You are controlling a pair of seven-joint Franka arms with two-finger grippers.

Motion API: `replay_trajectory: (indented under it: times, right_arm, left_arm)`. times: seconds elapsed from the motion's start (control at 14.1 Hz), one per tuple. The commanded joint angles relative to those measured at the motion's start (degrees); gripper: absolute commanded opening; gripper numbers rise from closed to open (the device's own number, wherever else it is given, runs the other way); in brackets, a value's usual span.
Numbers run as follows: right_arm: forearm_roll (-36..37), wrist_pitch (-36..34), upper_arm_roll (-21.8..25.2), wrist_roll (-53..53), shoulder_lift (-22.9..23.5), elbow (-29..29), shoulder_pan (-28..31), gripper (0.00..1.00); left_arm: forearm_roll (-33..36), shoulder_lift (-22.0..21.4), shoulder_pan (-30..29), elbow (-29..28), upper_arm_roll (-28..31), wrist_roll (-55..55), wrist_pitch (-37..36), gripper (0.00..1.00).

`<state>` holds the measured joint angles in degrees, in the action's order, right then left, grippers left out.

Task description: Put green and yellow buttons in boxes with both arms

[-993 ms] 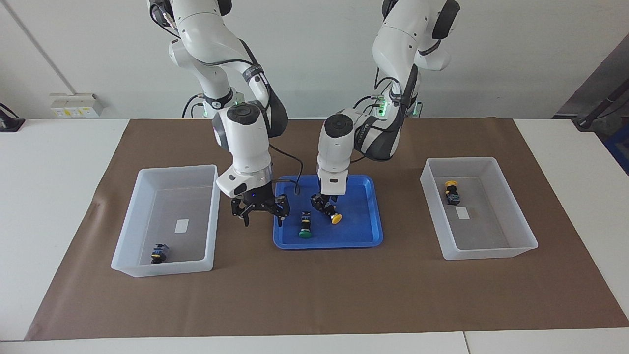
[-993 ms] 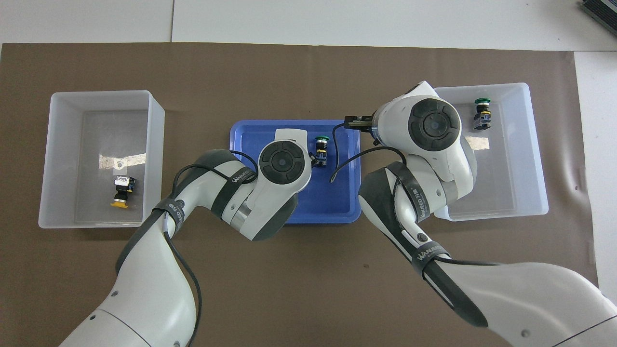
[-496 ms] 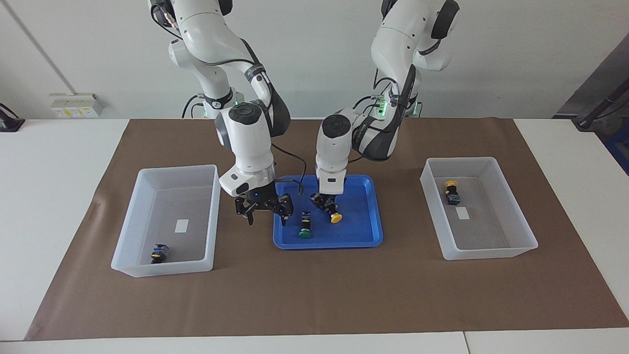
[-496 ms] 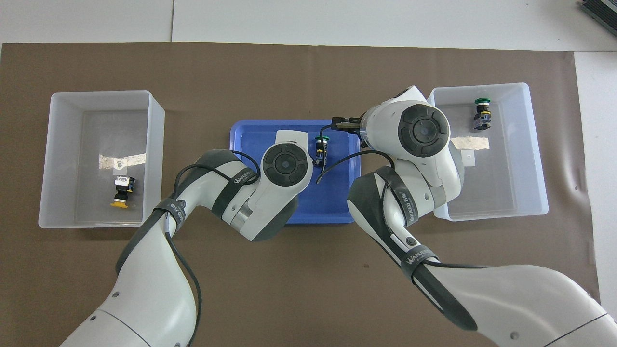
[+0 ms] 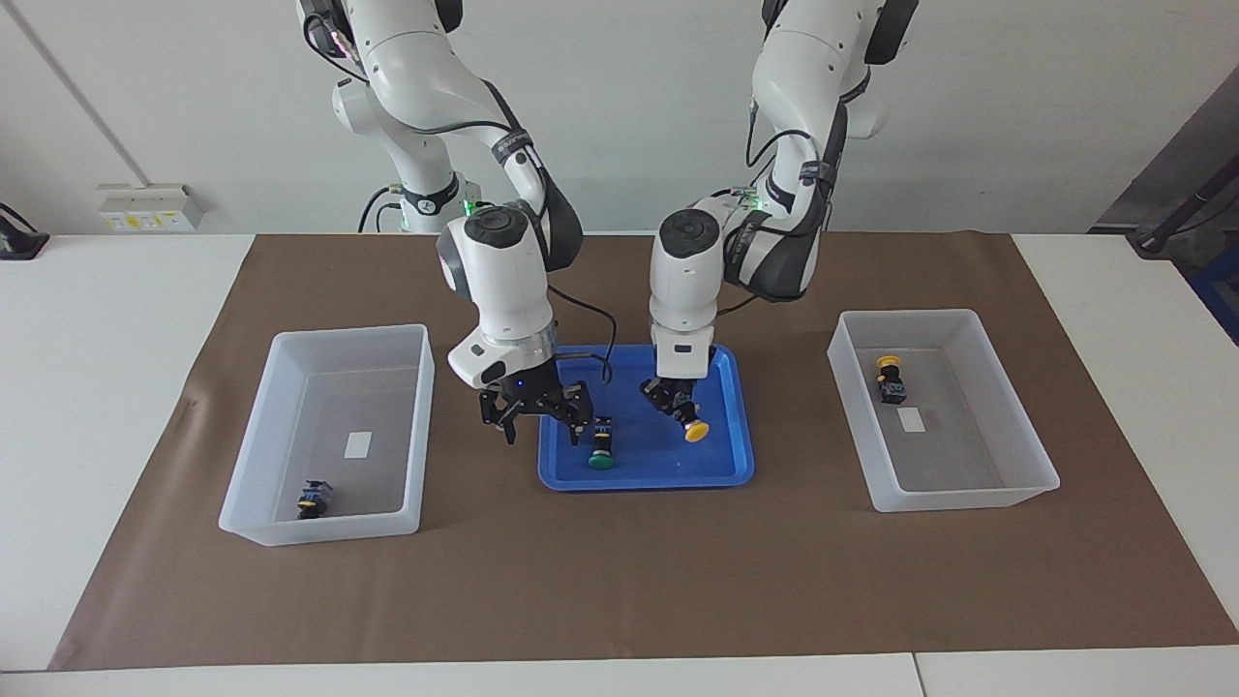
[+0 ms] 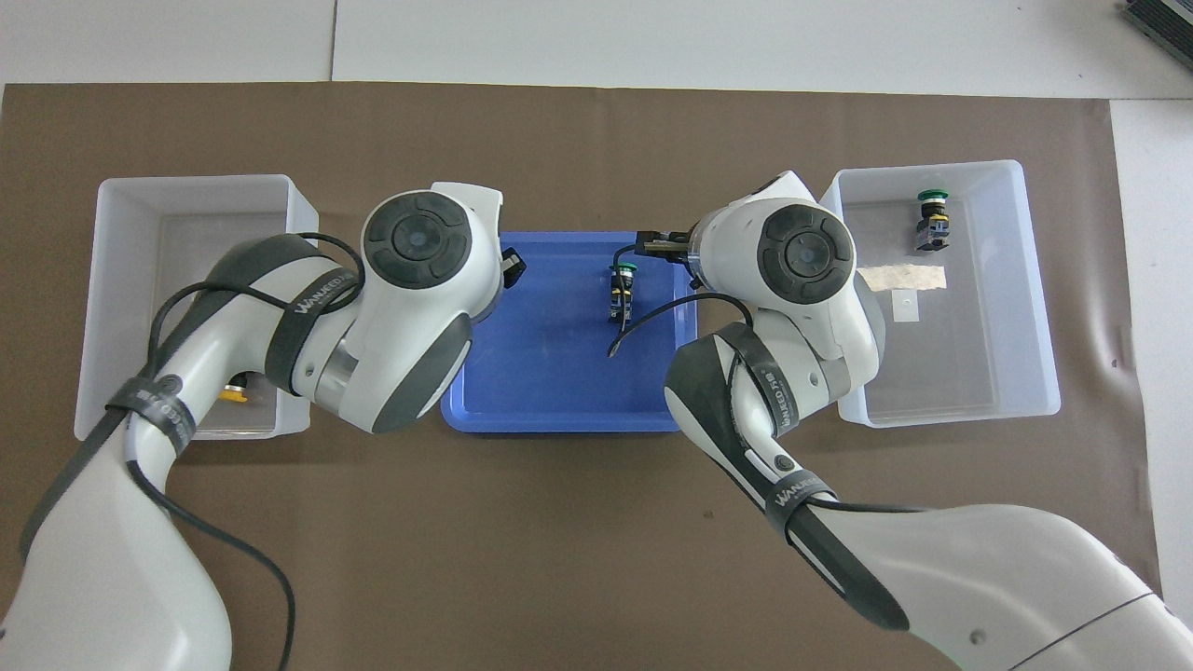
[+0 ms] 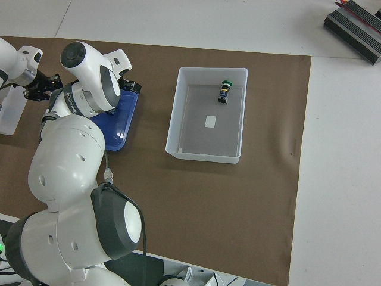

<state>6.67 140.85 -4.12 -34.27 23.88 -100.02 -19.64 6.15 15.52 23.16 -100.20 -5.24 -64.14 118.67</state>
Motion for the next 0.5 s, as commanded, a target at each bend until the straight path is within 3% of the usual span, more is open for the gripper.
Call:
replay_trajectory:
  times: [0.0,0.21,0.43]
  right_arm:
    - [-0.60,1.27,-0.62,-0.27,5.11,4.81,-1.27,1.00]
    - [-0.52,1.45,-0.89,0.07,7.58,6.59,-2.94,1.00]
    - [-0.60,2.41,-0.80,0.25,8.38,5.80,-4.79,1.00]
  left_arm:
    - [-3.68,-5.58,-5.91,-1.49,-0.64,9.26,-5.36,0.00]
    - [-6.67,-6.82,-13.73,0.01,-0.56,19.80,-9.42,0.00]
    - [-8.16,-7.26,-21.55,-2.09,-0.47,31.84,-7.33,0.00]
